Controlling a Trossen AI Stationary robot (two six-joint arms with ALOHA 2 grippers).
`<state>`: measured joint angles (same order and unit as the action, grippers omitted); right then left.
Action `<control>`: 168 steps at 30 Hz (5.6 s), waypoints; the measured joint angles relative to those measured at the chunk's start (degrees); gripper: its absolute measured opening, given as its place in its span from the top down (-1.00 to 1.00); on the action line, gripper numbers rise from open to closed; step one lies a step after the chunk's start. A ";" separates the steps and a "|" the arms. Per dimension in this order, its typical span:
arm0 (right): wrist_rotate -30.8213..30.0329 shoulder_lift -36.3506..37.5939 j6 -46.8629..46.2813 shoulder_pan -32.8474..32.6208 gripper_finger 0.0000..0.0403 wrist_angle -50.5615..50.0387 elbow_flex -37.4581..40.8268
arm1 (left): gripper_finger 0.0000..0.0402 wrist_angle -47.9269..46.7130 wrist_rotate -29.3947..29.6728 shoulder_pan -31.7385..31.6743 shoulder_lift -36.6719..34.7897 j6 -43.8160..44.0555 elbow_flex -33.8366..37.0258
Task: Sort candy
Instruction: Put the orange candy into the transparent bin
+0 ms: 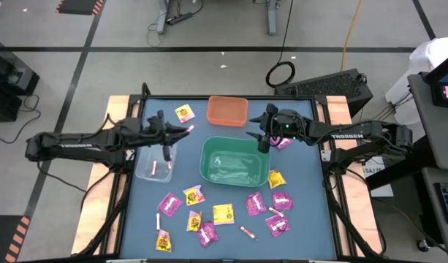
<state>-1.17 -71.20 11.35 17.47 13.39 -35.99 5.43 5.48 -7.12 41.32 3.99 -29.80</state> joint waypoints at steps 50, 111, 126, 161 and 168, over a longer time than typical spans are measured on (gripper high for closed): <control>-0.02 0.00 -0.17 0.00 -0.17 -1.22 0.00 | 0.74 -1.59 -1.62 0.14 -4.38 -16.92 0.68; -0.02 0.00 0.07 0.00 -0.17 -0.73 -0.02 | 0.74 -60.76 -0.49 0.03 -4.96 45.19 -2.06; -0.04 0.00 0.46 0.00 -0.17 -0.81 -0.02 | 0.39 -61.08 0.78 0.03 0.26 45.29 -2.06; -12.06 5.62 1.48 29.43 -0.17 -17.32 -0.07 | 0.36 -12.49 21.87 12.94 17.26 15.60 -6.30; -11.95 0.38 -4.57 35.71 -0.17 -23.27 -0.04 | 0.36 -0.97 21.98 12.84 21.91 8.51 -6.30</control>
<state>-13.12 -70.82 6.79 53.18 -9.89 -36.03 4.46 27.46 5.72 63.23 12.50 -36.10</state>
